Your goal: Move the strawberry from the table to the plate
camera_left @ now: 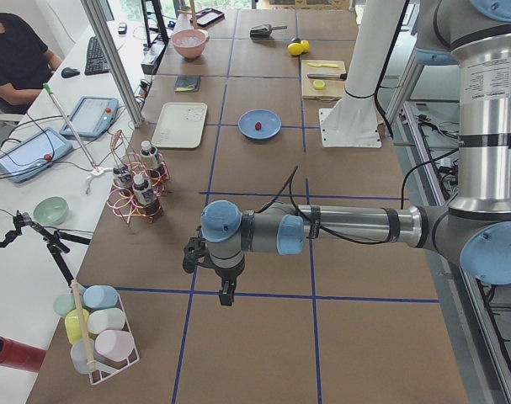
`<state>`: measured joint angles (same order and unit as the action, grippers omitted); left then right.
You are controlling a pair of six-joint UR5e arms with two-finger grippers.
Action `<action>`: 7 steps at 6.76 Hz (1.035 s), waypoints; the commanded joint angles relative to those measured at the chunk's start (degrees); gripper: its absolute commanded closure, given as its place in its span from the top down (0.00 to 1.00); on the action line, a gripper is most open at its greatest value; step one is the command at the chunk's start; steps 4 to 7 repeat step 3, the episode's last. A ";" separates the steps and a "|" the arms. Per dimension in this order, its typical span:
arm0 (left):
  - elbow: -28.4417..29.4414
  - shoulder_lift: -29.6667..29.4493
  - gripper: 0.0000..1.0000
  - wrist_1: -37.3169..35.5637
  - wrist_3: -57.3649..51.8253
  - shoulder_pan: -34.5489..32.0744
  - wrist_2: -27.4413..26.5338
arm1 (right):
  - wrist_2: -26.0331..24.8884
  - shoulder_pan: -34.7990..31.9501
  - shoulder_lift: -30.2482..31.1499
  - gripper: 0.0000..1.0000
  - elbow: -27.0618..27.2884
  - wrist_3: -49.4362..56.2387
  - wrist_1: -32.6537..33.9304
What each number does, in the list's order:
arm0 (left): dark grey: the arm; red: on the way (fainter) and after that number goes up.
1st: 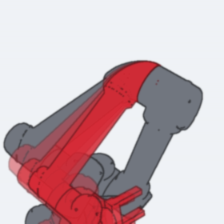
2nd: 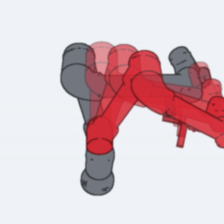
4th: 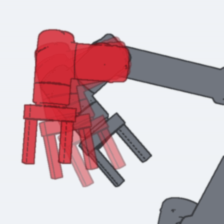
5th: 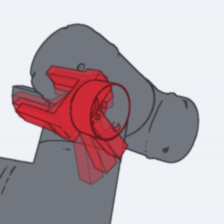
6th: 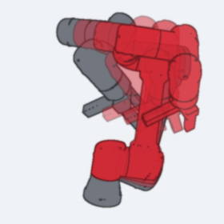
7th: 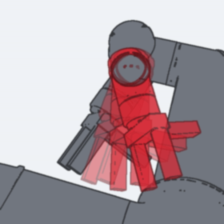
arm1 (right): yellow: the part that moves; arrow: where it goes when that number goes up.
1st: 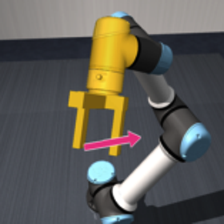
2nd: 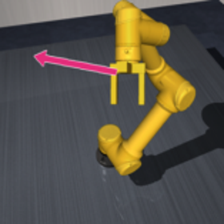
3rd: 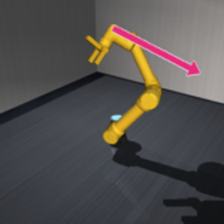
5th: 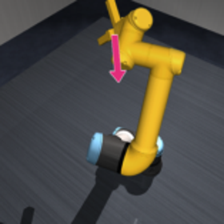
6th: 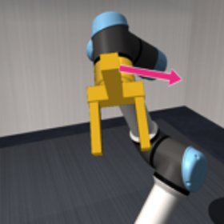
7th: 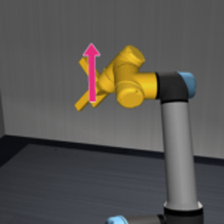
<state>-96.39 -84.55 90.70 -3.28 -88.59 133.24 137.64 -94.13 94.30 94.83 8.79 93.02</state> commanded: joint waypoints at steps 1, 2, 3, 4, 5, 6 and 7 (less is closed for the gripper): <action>-0.12 0.00 1.00 0.00 0.03 0.00 0.00 | 0.00 0.00 0.00 1.00 0.01 0.00 -0.04; -0.20 0.00 1.00 0.00 -0.06 0.00 -0.09 | 0.00 0.00 0.00 1.00 0.09 0.00 -0.04; -0.20 0.00 1.00 0.00 -0.06 0.00 0.00 | 0.09 0.00 0.00 1.00 0.27 0.00 -0.12; -0.20 0.00 1.00 0.00 -0.06 0.00 0.00 | 0.09 0.00 0.00 1.00 0.27 0.00 -0.12; -0.20 0.00 1.00 0.00 -0.06 0.00 0.00 | 0.09 0.00 0.00 1.00 0.27 0.00 -0.12; -0.20 0.00 1.00 0.00 -0.06 0.00 0.00 | 0.09 0.00 0.00 1.00 0.27 0.00 -0.12; -0.20 0.00 1.00 0.00 -0.06 0.00 0.00 | 0.09 0.00 0.00 1.00 0.27 0.00 -0.12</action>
